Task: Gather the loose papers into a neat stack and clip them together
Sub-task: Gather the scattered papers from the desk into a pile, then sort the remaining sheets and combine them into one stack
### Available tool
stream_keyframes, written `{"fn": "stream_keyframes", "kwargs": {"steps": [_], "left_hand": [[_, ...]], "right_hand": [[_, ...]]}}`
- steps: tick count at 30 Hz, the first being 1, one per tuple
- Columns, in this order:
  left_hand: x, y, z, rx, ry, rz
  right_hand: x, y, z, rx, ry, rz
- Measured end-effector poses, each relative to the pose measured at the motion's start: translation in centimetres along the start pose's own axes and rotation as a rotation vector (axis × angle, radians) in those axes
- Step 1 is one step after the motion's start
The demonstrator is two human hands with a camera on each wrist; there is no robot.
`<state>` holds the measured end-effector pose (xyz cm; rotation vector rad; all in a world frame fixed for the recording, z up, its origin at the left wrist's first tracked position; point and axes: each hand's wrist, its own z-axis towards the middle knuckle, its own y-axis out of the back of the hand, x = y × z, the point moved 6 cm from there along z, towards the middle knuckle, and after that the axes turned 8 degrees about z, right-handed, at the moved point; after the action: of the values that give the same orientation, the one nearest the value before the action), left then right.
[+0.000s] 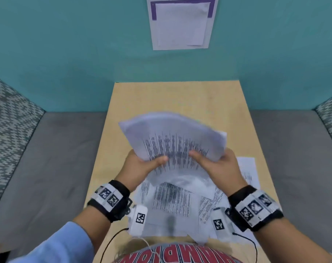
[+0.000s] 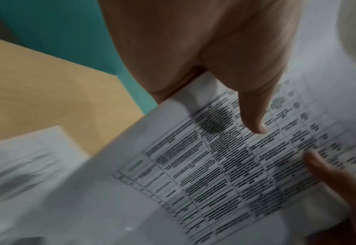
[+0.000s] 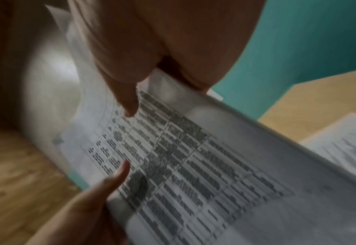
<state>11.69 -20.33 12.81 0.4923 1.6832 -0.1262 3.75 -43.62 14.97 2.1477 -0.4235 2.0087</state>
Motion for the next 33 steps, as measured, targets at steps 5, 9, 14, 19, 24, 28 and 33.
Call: {"fn": "stream_keyframes", "kwargs": {"steps": [5, 9, 14, 19, 24, 28, 33], "left_hand": [[7.3, -1.7, -1.6, 0.016, 0.21, 0.157], [6.5, -0.6, -1.8, -0.144, 0.122, 0.24], [6.2, -1.0, -1.9, -0.077, 0.034, 0.256], [8.9, -0.9, -1.8, -0.003, 0.183, 0.408], [8.9, 3.8, -0.3, -0.118, 0.2, 0.352], [10.5, 9.5, -0.1, -0.284, 0.235, 0.39], [11.7, 13.8, -1.8, -0.419, 0.307, 0.326]], "right_hand": [[-8.3, -0.4, -1.9, -0.018, -0.283, -0.294], [-7.6, -0.1, -2.3, -0.055, -0.259, -0.186], [-8.5, 0.2, -2.3, -0.034, -0.228, -0.298], [-11.5, 0.8, -2.3, 0.061, -0.326, -0.469], [-13.9, 3.1, -0.3, -0.016, -0.422, -0.473], [-17.1, 6.1, 2.7, -0.208, -0.648, -0.662], [-19.6, 7.5, 5.4, -0.322, -0.89, -0.91]]}}
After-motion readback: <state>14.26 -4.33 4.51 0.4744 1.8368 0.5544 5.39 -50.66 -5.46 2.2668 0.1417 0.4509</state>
